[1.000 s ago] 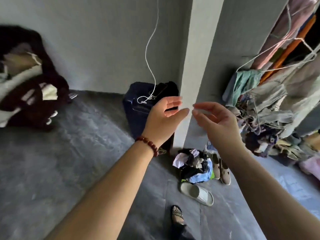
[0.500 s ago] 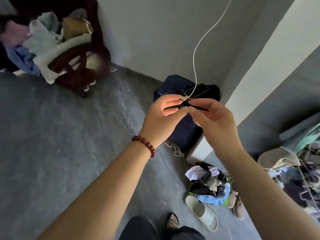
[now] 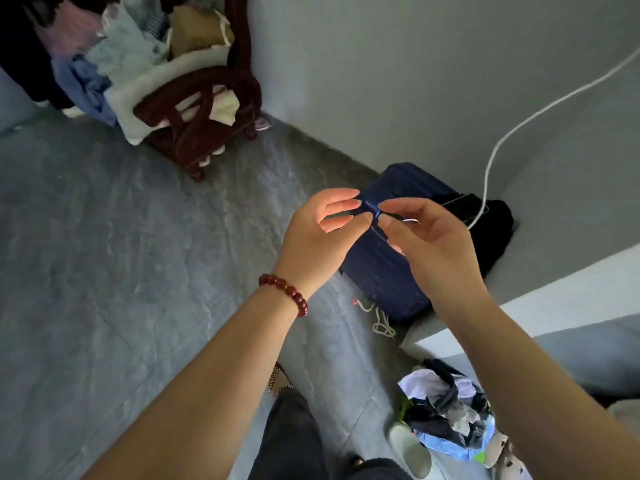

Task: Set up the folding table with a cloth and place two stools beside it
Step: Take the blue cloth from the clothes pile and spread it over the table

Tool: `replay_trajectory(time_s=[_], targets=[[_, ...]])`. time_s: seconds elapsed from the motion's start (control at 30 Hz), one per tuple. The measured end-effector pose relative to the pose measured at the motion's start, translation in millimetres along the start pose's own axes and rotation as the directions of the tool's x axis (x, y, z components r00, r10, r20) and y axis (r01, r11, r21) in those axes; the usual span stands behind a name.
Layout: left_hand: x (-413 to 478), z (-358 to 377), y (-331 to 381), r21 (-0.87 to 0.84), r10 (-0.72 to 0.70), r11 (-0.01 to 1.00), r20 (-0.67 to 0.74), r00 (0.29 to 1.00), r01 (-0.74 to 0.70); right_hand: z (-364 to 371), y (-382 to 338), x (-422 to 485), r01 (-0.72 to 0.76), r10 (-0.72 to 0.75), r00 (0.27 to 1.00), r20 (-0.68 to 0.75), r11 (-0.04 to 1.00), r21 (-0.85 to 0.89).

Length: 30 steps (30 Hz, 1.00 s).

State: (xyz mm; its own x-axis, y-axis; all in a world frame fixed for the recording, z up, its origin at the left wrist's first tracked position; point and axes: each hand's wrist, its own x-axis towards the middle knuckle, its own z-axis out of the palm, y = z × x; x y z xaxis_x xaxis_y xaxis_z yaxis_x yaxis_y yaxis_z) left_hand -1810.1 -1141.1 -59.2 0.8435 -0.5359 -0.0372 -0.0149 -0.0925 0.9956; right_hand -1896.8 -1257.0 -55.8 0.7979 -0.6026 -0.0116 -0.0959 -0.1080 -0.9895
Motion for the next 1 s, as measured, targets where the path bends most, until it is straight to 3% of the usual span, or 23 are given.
replay_trajectory(time_s=[0.27,0.5,1.0], targets=[[96,-109,-10,0.008,-0.027,1.0,-0.035,0.999,0.028,123,-12,88,-0.033,0.032,0.998,0.06,0.999,0.031],[129,-196,-12,0.007,-0.027,1.0,-0.104,0.994,0.028,213,-30,124,0.003,-0.01,0.989,0.146,0.999,0.046],[189,-313,-35,-0.031,-0.071,0.997,-0.234,0.97,0.066,337,-37,191,-0.017,0.004,0.971,0.239,0.999,0.051]])
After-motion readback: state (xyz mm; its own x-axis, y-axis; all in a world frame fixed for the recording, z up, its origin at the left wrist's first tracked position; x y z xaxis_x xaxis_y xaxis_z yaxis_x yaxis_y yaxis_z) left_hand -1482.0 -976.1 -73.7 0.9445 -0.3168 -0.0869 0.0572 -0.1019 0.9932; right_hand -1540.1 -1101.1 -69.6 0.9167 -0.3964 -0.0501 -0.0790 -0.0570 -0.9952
